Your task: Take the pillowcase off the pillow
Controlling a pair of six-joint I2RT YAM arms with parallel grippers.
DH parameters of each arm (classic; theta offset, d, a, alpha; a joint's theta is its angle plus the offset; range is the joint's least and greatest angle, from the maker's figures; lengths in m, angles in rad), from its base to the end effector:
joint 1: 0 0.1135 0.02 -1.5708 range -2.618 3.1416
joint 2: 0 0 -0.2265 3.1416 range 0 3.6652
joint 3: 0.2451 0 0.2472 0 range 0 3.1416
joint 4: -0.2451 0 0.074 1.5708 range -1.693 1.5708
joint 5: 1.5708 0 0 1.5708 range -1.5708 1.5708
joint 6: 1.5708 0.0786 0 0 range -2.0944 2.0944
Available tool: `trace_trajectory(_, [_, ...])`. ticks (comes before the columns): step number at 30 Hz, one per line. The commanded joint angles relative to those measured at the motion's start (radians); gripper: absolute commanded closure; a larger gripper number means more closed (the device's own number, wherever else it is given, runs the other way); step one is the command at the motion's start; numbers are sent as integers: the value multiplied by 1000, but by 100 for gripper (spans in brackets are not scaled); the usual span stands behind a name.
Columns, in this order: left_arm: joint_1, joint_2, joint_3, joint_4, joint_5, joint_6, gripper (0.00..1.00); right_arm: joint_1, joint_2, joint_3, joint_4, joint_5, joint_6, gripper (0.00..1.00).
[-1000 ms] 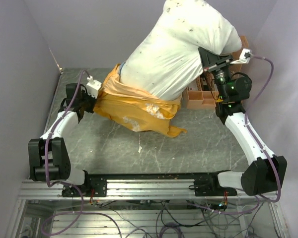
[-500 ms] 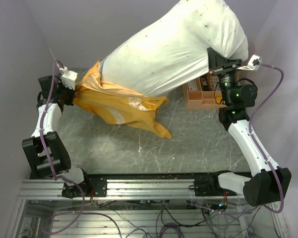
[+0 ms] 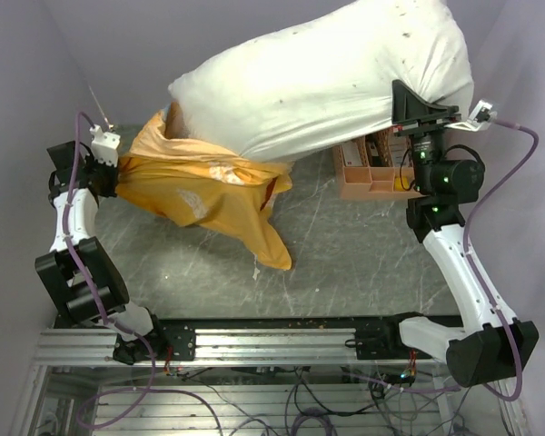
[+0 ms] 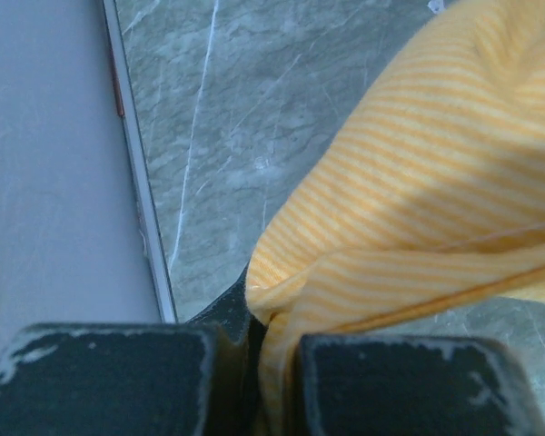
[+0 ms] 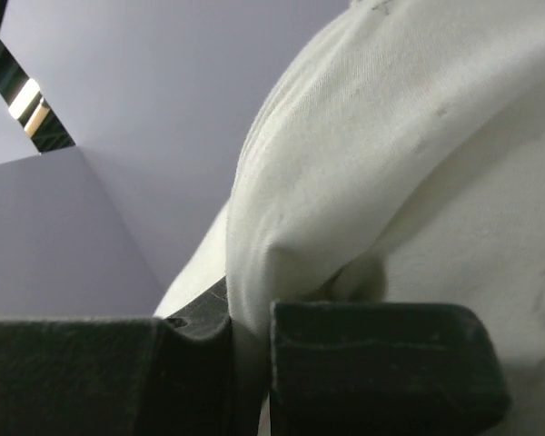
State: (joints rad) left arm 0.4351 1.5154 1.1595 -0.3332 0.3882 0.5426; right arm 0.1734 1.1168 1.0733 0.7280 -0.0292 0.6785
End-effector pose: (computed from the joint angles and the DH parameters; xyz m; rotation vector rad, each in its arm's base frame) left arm 0.3448 0.1275 0.2190 0.3209 2.1785 0.1053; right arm 0.2764 0.0508 0.4630 0.2009 0.8910 0.8069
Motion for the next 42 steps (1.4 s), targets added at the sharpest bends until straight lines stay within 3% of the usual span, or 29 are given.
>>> trace_trajectory(1, [81,26,2,57,-214,50,93,-55,-97,126,310,232,-44,100])
trace_trajectory(13, [80,-20,16,34,-165,26,93,-54,-72,191,293,162,0,100])
trace_trajectory(15, [81,-51,50,-73,-68,-4,93,-52,-64,197,290,125,5,100])
trace_trajectory(18, [78,-82,165,-403,267,41,93,-32,-31,205,253,73,15,100])
trace_trajectory(19, [47,-85,215,-543,378,79,93,-3,-10,195,257,72,9,100])
trace_trajectory(21, [-89,-104,284,-690,435,94,93,126,42,180,251,113,-82,100])
trace_trajectory(23, [-257,-172,239,-630,357,7,93,260,108,174,235,170,-250,100])
trace_trajectory(24, [-334,-215,190,-549,295,-39,88,291,149,178,222,172,-266,100])
trace_trajectory(25, [-405,-254,139,-491,220,-48,75,306,199,178,216,169,-255,100])
trace_trajectory(27, [-505,-287,63,-440,56,2,44,314,264,184,216,146,-226,100])
trace_trajectory(29, [-538,-259,56,-499,-1,67,6,314,317,208,211,102,-193,100])
trace_trajectory(30, [-539,-241,77,-538,-7,90,0,314,341,234,204,62,-184,100])
trace_trajectory(36, [-539,-256,313,-558,76,70,1,363,474,493,100,-158,-185,100])
trace_trajectory(42, [-539,-156,840,-514,73,26,1,443,580,766,-59,-382,-265,100])
